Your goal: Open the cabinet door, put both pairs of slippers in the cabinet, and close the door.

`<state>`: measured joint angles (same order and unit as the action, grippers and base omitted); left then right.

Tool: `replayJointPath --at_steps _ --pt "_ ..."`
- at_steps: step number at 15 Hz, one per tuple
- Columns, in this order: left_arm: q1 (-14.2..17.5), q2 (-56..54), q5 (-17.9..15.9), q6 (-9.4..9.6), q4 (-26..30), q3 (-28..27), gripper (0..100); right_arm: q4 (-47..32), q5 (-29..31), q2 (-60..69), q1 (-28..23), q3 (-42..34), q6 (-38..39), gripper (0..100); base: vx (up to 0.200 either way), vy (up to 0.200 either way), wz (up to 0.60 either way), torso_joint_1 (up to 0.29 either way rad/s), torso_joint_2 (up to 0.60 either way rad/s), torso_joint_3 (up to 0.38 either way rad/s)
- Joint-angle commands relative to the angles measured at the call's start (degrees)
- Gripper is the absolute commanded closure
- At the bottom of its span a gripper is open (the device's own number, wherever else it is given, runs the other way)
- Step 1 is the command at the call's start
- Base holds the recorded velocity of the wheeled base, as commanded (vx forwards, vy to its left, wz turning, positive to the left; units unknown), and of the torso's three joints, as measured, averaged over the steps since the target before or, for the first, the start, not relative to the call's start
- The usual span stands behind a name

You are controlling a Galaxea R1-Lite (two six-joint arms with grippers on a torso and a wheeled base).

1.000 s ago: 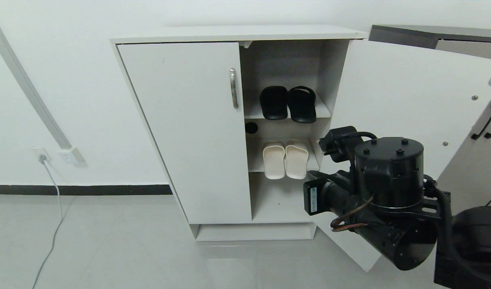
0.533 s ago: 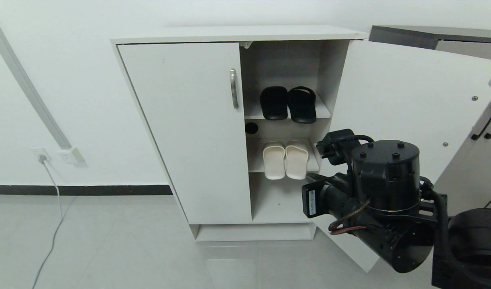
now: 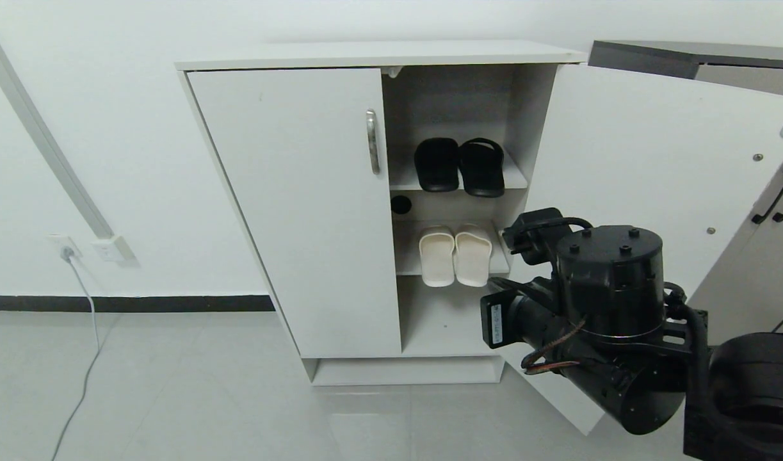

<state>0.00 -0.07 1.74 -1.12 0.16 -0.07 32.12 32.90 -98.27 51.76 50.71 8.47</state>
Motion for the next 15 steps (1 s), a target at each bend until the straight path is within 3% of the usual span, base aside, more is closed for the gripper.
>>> replayJointPath --at_steps 1,4,8,15 --pt "0.09 0.07 0.01 -0.02 -0.07 -0.01 100 0.05 0.06 -0.17 0.01 0.09 -0.03 100 0.0 0.0 0.0 -0.007 -0.14 -0.159" --pt "0.0 0.07 0.01 -0.02 -0.07 -0.01 100 0.05 0.06 -0.17 0.01 0.0 -0.03 100 0.0 0.0 0.0 0.007 -0.19 -0.323" --pt "0.09 0.07 0.01 -0.02 -0.07 -0.01 100 0.05 0.06 -0.17 0.01 -0.09 -0.03 100 0.0 0.0 0.0 0.044 -0.51 -0.374" --pt "0.09 0.07 0.01 -0.02 -0.07 -0.01 100 0.05 0.06 -0.17 0.01 -0.09 -0.03 100 0.0 0.0 0.0 0.126 -0.46 -0.341"
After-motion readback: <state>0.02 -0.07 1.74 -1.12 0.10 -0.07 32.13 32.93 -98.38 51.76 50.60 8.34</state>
